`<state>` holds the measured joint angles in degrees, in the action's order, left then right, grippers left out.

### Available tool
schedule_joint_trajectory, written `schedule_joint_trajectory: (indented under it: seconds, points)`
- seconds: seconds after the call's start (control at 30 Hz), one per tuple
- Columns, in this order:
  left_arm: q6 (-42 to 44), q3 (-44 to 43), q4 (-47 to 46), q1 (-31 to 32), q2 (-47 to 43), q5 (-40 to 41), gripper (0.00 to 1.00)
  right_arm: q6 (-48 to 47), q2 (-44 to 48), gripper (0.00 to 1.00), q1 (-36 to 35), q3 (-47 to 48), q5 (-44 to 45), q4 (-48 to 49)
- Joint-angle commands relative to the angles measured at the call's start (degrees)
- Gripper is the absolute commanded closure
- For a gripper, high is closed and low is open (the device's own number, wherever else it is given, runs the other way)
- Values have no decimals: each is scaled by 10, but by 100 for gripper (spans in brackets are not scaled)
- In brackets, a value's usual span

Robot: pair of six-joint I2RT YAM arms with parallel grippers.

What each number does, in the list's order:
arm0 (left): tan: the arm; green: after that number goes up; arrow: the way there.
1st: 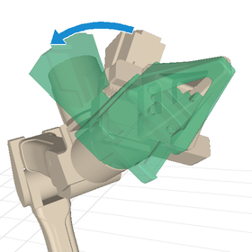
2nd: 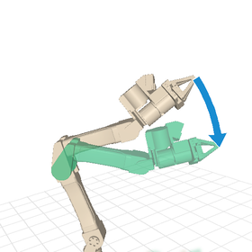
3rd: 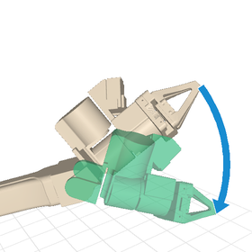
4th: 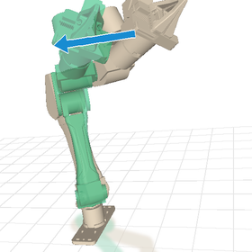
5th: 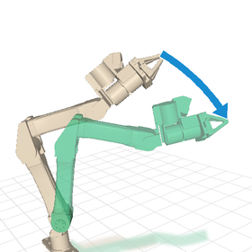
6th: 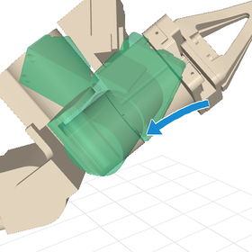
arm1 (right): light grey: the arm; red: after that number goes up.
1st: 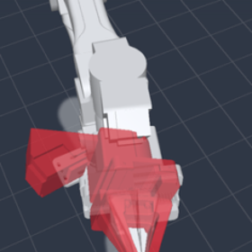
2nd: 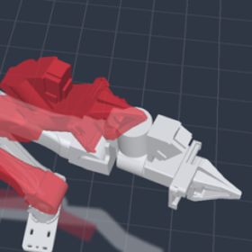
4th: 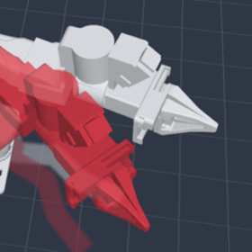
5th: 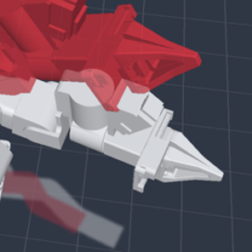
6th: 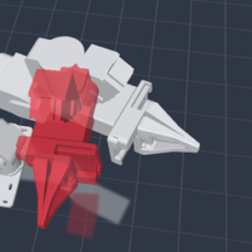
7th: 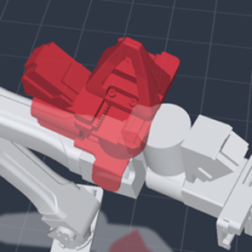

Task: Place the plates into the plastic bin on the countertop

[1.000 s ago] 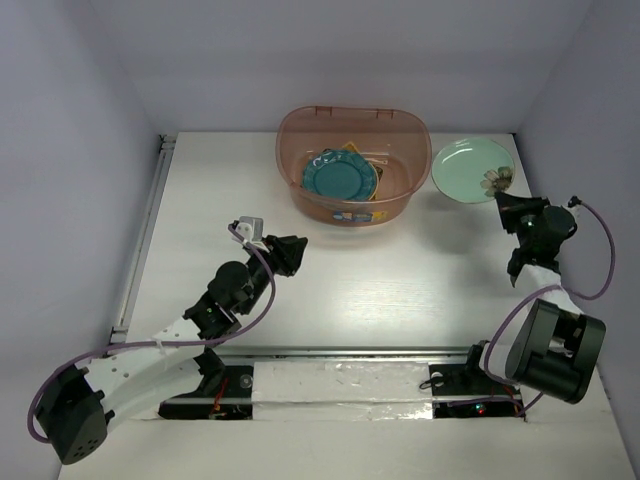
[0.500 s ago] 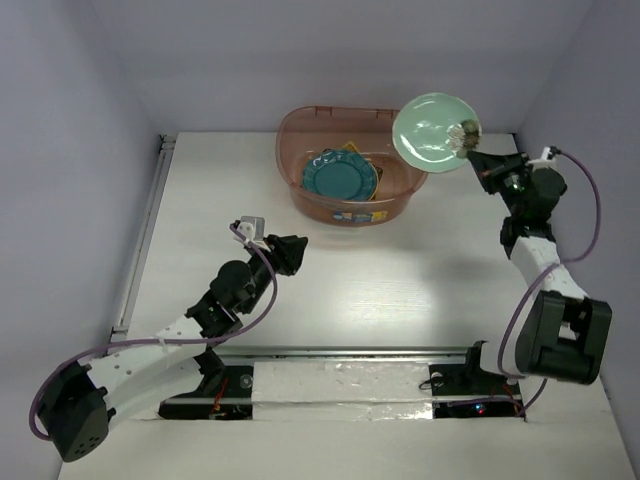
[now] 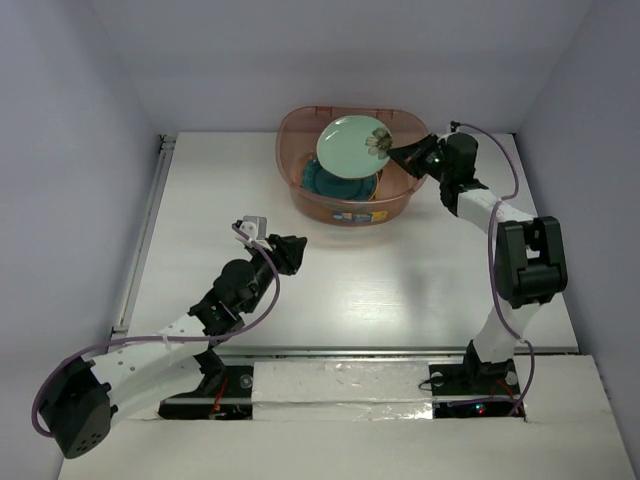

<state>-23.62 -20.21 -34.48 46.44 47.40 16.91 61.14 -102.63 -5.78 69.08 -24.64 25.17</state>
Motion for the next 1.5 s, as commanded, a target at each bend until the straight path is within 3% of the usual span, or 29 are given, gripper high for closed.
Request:
schedule_joint_trajectory:
  seconds: [0.0, 0.43, 0.53, 0.77, 0.87, 1.03, 1.13, 1.2, 1.23, 1.27, 1.33, 1.47]
  points:
    - [9, 3, -31, 2, 2, 9, 72, -10, 4, 100, -22, 72, -2, 21]
    - [9, 2, -33, 2, 9, 8, 72, -96, -62, 100, -50, 153, 31, -161]
    - [9, 2, -33, 2, 9, 10, 72, -108, -61, 86, -50, 155, 42, -178]
    - [9, 3, -32, 2, 5, 10, 72, -140, -40, 40, -50, 150, 63, -209]
    - [9, 3, -31, 2, 3, 11, 71, -151, -27, 28, -50, 149, 72, -216]
    - [11, 3, -30, 2, 0, 10, 57, -175, 15, 24, -50, 143, 97, -231]
    - [13, 3, -30, 2, -2, 14, 53, -180, 70, 31, -50, 104, 113, -199]
    - [13, 3, -29, 2, -1, 16, 50, -181, 105, 55, -50, 75, 115, -168]
    - [14, 3, -29, 2, 0, 17, 48, -182, 124, 71, -50, 44, 115, -138]
    - [14, 3, -30, 2, 2, 17, 47, -182, 165, 97, -50, 30, 116, -125]
    - [14, 3, -33, 2, 2, 17, 45, -183, 209, 100, -50, -18, 122, -86]
    - [16, 10, -48, 2, 0, 15, 29, -197, 360, 100, -50, -118, 158, -28]
